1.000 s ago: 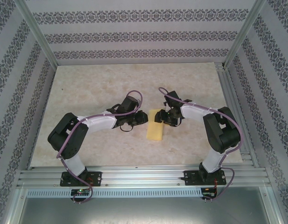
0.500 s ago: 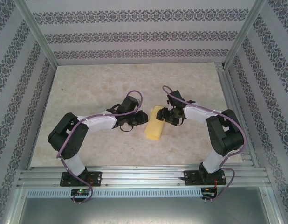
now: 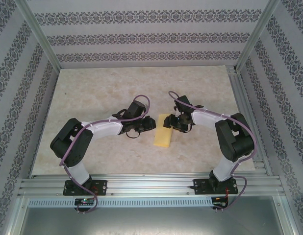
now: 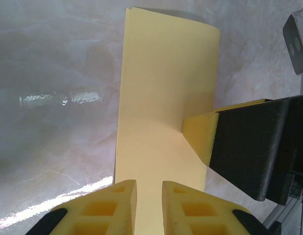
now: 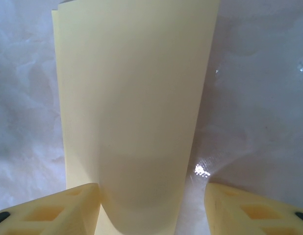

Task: Fold a paper plane with a square sheet of paper (pick it up from the middle)
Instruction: Hold the square sheet of paper at the center of the table.

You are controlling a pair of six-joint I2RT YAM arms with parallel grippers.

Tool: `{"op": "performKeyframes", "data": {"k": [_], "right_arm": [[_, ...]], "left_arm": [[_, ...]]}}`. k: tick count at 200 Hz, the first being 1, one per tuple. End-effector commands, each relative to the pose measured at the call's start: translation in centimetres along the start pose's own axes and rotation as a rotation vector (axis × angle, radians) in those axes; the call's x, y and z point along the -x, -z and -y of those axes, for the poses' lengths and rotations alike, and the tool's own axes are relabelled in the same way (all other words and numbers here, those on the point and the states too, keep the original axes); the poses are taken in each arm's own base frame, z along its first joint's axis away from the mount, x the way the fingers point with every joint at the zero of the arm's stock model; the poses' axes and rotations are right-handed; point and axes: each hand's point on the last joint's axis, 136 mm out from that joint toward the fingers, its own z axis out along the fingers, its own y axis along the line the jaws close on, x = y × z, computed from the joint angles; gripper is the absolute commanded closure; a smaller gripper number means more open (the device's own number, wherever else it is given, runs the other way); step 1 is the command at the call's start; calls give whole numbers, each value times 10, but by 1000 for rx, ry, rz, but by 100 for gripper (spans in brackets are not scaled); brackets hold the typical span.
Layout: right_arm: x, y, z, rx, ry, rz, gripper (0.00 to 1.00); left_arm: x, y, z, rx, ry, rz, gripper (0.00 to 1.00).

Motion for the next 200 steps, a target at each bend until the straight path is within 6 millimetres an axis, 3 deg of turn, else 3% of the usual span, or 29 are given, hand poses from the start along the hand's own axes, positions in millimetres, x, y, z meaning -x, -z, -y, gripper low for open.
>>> {"op": "performKeyframes", "data": {"k": [1, 200], "right_arm": [[0, 0, -11, 29, 41, -13, 41], [-4, -13, 2, -39, 24, -46, 41]], "left_arm": [[-2, -4, 12, -23, -34, -14, 77], [-3, -9, 17, -60, -20, -31, 78]]}}
